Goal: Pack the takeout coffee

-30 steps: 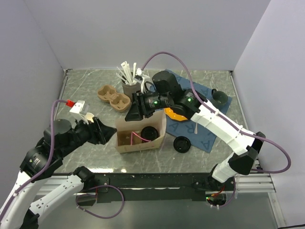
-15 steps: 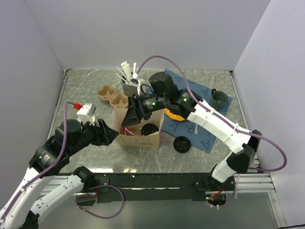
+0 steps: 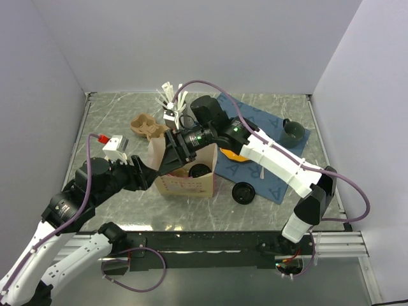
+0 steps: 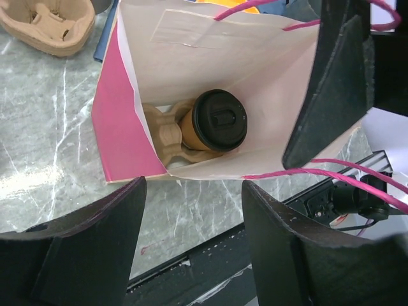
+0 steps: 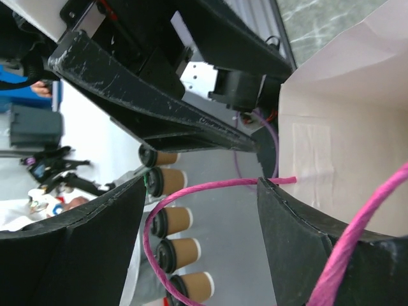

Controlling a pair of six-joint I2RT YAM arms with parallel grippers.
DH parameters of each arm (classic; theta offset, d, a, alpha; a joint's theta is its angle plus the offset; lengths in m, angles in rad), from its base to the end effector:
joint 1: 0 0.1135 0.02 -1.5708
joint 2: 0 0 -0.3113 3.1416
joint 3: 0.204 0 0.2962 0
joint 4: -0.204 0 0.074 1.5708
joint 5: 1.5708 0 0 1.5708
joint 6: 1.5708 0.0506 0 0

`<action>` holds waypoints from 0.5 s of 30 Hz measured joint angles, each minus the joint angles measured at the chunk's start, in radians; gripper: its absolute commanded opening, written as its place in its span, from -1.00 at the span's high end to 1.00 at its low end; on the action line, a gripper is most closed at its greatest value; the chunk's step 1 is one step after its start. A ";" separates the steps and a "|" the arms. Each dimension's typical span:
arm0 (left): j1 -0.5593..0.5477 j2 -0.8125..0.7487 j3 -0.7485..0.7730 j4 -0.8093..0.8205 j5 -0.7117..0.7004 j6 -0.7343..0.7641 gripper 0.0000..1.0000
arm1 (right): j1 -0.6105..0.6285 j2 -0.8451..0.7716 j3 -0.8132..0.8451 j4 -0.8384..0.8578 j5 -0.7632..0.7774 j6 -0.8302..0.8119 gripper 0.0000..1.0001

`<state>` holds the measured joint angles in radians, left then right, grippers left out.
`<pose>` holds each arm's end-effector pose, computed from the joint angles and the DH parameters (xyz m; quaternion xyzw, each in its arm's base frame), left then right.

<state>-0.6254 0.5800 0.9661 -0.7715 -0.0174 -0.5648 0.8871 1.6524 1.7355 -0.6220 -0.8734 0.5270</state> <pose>0.0988 -0.0702 0.4021 0.0203 0.8292 -0.3072 0.4666 0.2358 0.3508 0.4530 -0.3464 0.7381 0.5701 0.1009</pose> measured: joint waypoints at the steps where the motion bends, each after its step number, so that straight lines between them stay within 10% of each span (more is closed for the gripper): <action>1: 0.000 0.000 -0.003 0.003 -0.003 0.000 -0.33 | -0.002 0.000 0.000 -0.002 -0.006 0.002 -0.58; 15: 0.000 0.000 -0.029 0.004 -0.007 0.002 -0.36 | -0.035 0.000 0.003 -0.076 -0.121 0.002 -0.61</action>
<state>-0.6254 0.5797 0.9371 -0.7673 -0.0246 -0.5625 0.8524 1.6527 1.7382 -0.6975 -0.9939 0.5289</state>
